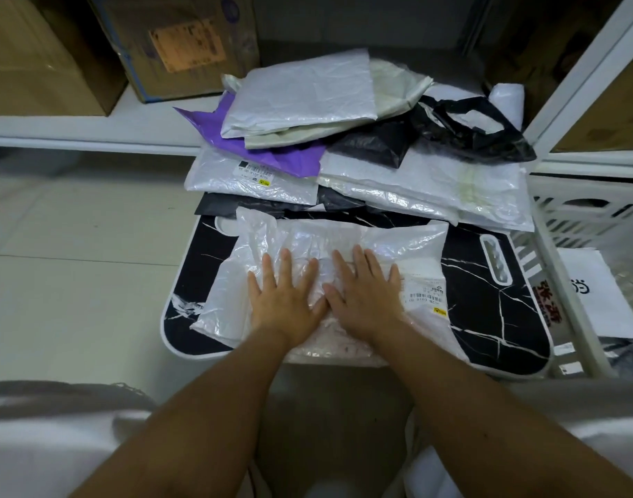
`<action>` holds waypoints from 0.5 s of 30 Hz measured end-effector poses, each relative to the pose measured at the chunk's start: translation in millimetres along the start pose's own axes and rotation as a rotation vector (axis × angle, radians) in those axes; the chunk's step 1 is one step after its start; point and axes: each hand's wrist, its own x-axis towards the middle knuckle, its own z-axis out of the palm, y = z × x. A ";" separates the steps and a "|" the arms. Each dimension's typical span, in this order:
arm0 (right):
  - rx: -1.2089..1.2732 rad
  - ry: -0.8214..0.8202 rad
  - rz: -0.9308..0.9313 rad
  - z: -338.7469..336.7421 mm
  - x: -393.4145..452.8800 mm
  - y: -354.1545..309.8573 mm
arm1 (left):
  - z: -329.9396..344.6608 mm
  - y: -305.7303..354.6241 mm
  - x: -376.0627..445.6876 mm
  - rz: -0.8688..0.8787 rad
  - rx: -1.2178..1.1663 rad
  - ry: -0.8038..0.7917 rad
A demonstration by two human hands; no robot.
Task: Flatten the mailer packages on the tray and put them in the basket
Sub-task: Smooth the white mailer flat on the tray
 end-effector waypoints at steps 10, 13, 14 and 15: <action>-0.031 0.000 -0.041 -1.9 -20.8 -18.1 | -12.0 24.7 5.9 0.062 0.035 0.119; -0.052 -0.004 -0.033 2.9 -19.6 -9.3 | -6.6 12.9 6.5 0.138 -0.048 0.025; -0.072 0.010 -0.022 1.4 -20.1 -5.2 | -5.8 4.6 7.7 0.075 -0.040 -0.012; -0.090 0.018 -0.002 -0.8 -20.0 0.2 | -5.5 -4.3 9.5 0.011 -0.019 -0.038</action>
